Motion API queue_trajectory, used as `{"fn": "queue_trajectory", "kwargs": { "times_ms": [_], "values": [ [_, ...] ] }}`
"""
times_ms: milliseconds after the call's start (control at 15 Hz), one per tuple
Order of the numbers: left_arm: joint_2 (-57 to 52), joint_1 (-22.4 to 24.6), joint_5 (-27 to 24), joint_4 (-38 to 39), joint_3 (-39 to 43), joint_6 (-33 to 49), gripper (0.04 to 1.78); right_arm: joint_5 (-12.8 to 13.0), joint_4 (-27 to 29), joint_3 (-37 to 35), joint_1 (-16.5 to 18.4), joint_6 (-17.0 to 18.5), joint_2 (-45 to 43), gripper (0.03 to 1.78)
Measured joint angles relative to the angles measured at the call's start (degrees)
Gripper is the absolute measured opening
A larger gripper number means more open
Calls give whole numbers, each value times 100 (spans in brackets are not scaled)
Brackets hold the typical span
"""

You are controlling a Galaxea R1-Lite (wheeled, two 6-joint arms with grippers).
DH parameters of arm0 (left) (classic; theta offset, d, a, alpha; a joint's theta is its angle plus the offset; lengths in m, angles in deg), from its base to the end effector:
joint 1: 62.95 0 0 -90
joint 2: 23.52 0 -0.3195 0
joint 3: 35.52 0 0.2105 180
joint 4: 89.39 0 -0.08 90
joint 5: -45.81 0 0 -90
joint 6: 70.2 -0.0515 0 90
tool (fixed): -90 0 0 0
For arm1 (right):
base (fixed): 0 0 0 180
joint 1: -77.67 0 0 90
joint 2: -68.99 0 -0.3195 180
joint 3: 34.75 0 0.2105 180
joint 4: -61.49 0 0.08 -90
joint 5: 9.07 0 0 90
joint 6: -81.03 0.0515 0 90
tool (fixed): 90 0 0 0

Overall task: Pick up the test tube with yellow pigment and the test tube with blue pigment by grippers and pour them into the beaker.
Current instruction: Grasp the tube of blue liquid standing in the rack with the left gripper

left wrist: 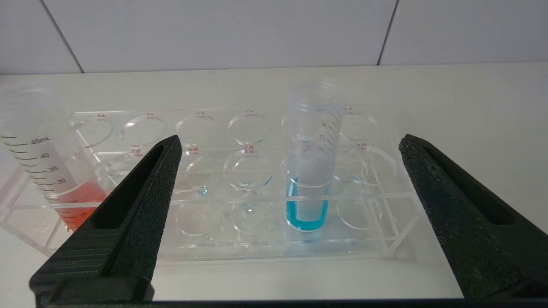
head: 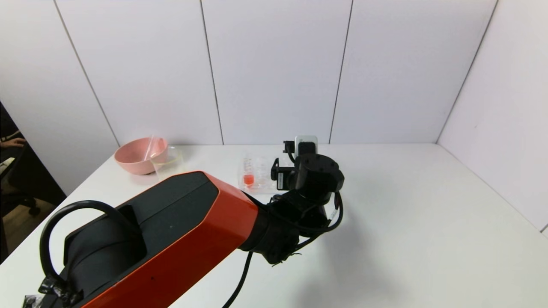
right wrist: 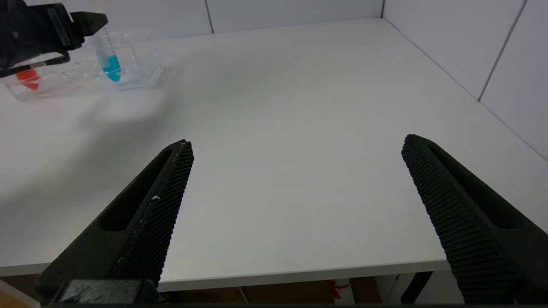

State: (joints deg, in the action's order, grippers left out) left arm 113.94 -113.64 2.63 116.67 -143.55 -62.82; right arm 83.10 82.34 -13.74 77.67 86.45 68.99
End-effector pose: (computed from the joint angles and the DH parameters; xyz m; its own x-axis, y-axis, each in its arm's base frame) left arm 0.3672 -0.3892 0.1058 0.9970 -0.0666 -0.0402 0.0629 0.9943 -0.0857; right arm 0.0085 -0.0020 0.0758 0.9993 -0.0379 0.0028 0.0374 0.9948 0.0946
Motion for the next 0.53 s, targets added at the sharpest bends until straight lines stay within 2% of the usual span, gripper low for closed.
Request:
{"fn": "queue_trajectory", "kwargs": {
  "times_ms": [533],
  "values": [
    [408, 254, -240, -639, -653, 301, 178, 2, 0, 0, 0, 0, 0, 177]
  ]
}}
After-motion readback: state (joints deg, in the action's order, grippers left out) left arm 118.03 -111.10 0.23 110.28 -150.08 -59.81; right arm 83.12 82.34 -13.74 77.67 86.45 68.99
